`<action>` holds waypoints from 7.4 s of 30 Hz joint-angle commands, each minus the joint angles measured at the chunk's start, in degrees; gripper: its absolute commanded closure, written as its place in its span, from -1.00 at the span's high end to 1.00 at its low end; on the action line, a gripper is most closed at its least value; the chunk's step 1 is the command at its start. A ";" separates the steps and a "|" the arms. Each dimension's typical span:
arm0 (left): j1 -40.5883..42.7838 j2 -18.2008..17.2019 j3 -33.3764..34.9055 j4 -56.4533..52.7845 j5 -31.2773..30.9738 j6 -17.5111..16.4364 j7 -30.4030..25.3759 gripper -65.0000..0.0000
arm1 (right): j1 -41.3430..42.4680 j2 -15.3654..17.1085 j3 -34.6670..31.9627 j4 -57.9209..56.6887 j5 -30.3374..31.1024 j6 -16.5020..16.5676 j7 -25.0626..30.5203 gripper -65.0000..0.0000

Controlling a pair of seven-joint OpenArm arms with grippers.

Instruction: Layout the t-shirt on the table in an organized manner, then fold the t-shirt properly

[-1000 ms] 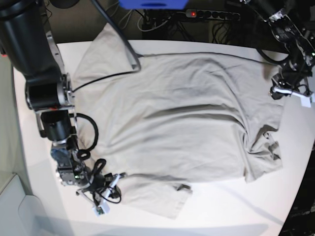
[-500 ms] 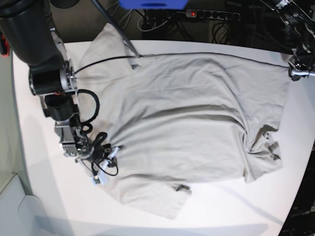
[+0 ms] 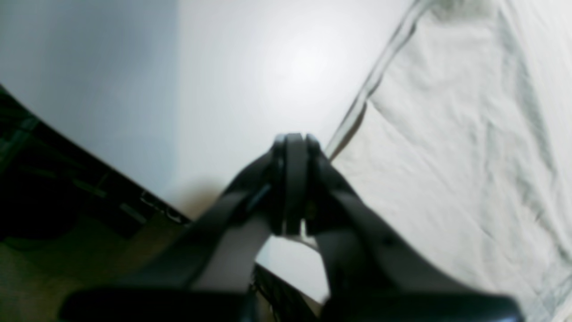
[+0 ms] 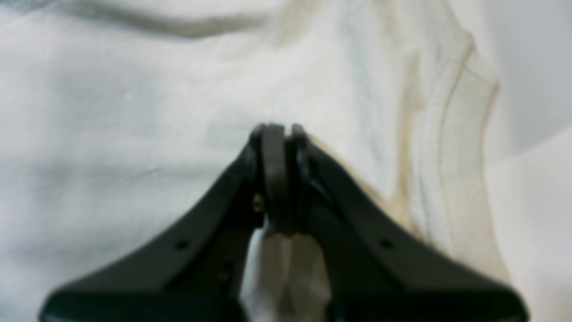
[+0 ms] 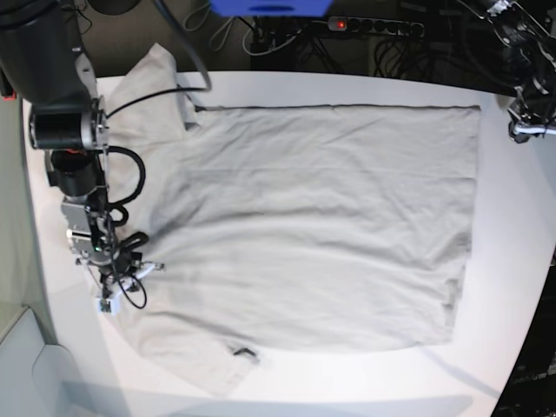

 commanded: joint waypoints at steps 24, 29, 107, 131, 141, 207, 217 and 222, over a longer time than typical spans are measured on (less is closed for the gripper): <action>-2.93 -0.33 1.46 1.40 -16.30 -0.11 -0.78 -0.99 | -18.13 1.08 4.23 43.95 -1.67 4.41 -22.36 -0.94; -4.69 2.84 9.02 0.88 -14.02 0.42 -1.49 -0.99 | -18.13 1.08 4.23 44.39 -1.67 4.41 -22.62 -0.94; 3.57 -3.75 7.26 -2.02 -13.40 0.50 -14.85 -1.00 | -29.73 -4.20 6.69 56.35 -10.38 4.41 -37.83 -0.93; 4.19 -3.05 5.59 -2.20 -13.75 0.42 -14.85 -1.00 | -22.61 -3.05 6.60 58.90 -10.55 4.41 -39.41 -0.93; 1.99 -1.82 13.68 -7.48 -8.39 0.59 -14.94 -1.00 | -31.49 -3.93 6.69 76.57 -10.55 4.41 -44.16 -0.93; 7.18 -12.02 -0.65 -4.93 -6.89 -12.60 2.03 0.17 | -55.66 -11.05 32.53 96.00 -10.38 27.66 -49.26 0.24; 3.22 -10.08 3.75 -12.84 -0.74 -12.68 -4.74 0.11 | -55.93 -12.20 38.69 95.65 -10.46 27.66 -49.34 0.24; 1.46 -9.91 7.26 -13.01 -0.30 -12.68 -4.74 0.12 | -57.69 -12.20 38.69 95.74 -10.46 27.66 -49.34 0.24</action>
